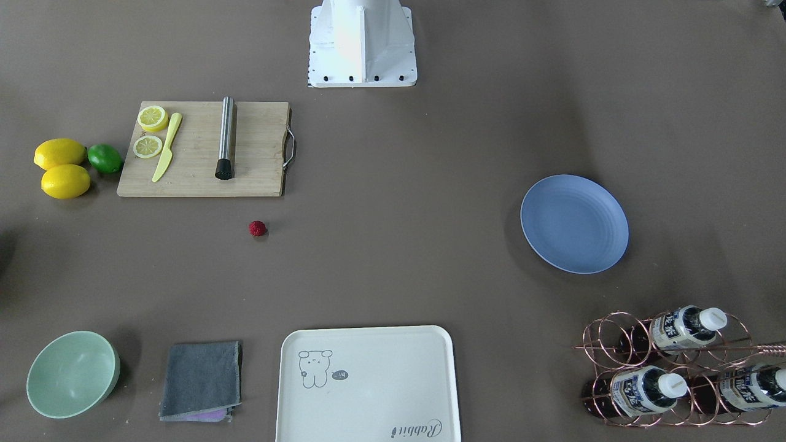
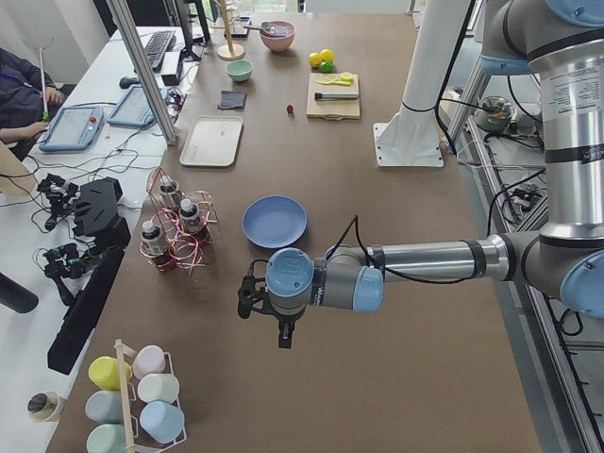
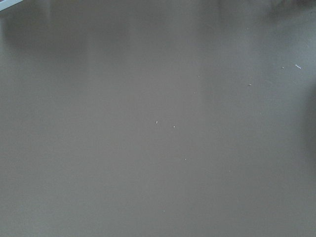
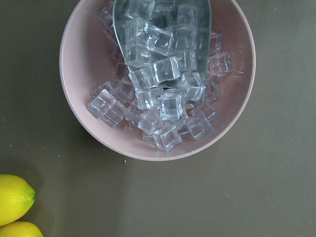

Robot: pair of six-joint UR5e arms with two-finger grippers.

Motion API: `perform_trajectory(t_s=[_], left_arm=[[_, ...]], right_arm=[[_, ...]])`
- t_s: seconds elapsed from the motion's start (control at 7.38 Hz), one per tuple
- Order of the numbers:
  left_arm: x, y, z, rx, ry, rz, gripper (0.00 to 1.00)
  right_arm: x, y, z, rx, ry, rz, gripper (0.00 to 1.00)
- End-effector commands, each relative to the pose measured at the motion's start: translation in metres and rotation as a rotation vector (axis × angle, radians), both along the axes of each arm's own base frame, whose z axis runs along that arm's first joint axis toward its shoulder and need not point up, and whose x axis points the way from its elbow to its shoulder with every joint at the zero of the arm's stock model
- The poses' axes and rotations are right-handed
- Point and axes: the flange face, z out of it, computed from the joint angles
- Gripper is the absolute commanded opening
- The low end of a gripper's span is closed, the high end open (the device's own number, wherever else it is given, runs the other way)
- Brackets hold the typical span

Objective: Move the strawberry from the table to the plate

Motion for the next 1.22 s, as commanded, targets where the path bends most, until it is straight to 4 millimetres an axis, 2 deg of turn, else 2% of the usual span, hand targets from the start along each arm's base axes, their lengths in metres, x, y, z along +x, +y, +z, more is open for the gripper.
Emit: perform_trajectory(t_s=[0.0, 0.54, 0.95, 1.08], left_arm=[[0.0, 0.0, -0.001, 0.002, 0.0, 0.0, 0.98], [0.0, -0.001, -0.001, -0.003, 0.002, -0.001, 0.98], [0.002, 0.003, 0.001, -0.01, 0.006, 0.003, 0.98], [0.001, 0.01, 0.004, -0.016, 0.012, 0.0, 0.98]], right_arm=[[0.0, 0.0, -0.002, 0.003, -0.001, 0.0, 1.0], [0.0, -0.001, -0.001, 0.002, -0.001, 0.0, 1.0], [0.0, -0.001, -0.002, 0.003, 0.0, 0.0, 1.0], [0.0, -0.001, -0.001, 0.002, 0.0, 0.0, 1.0]])
